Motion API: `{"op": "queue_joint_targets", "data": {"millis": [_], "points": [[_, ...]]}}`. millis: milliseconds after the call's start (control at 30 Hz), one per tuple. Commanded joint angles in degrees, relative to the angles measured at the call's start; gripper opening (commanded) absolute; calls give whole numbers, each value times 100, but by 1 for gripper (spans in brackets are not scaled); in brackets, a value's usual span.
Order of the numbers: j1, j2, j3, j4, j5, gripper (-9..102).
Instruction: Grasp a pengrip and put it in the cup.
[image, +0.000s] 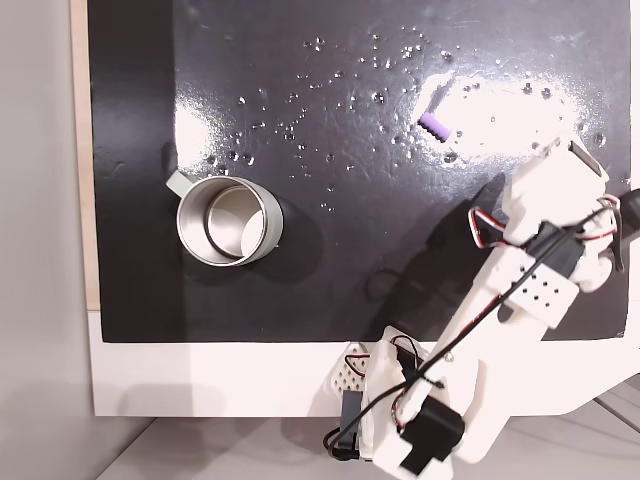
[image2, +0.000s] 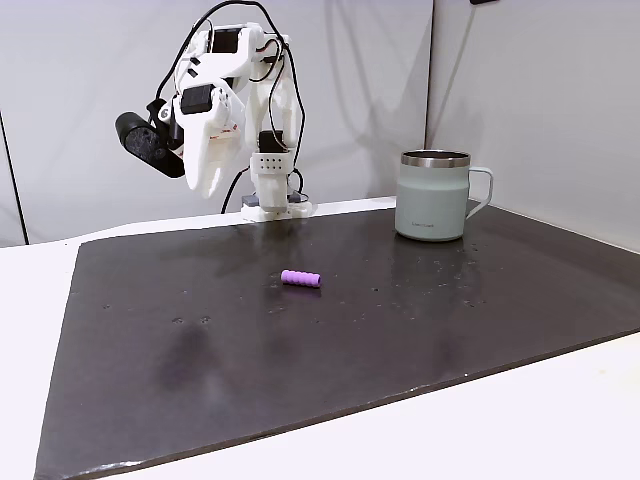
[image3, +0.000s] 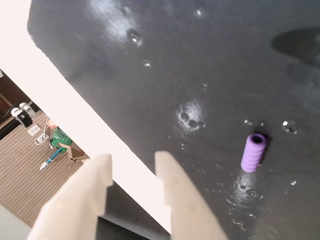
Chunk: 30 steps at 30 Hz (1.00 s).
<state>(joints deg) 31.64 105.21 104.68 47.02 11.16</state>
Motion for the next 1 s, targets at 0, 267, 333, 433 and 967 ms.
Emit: {"op": "queue_joint_targets", "data": {"millis": [0, 267, 333, 433, 967], "points": [[-211, -466, -844, 334, 413, 8], [-668, -1837, -2575, 1468, 1283, 9], [-747, -2065, -2848, 1617, 1371, 11], [-861, -2452, -3252, 1793, 1477, 15], [-1538, -5335, -7040, 4254, 1784, 26]]}}
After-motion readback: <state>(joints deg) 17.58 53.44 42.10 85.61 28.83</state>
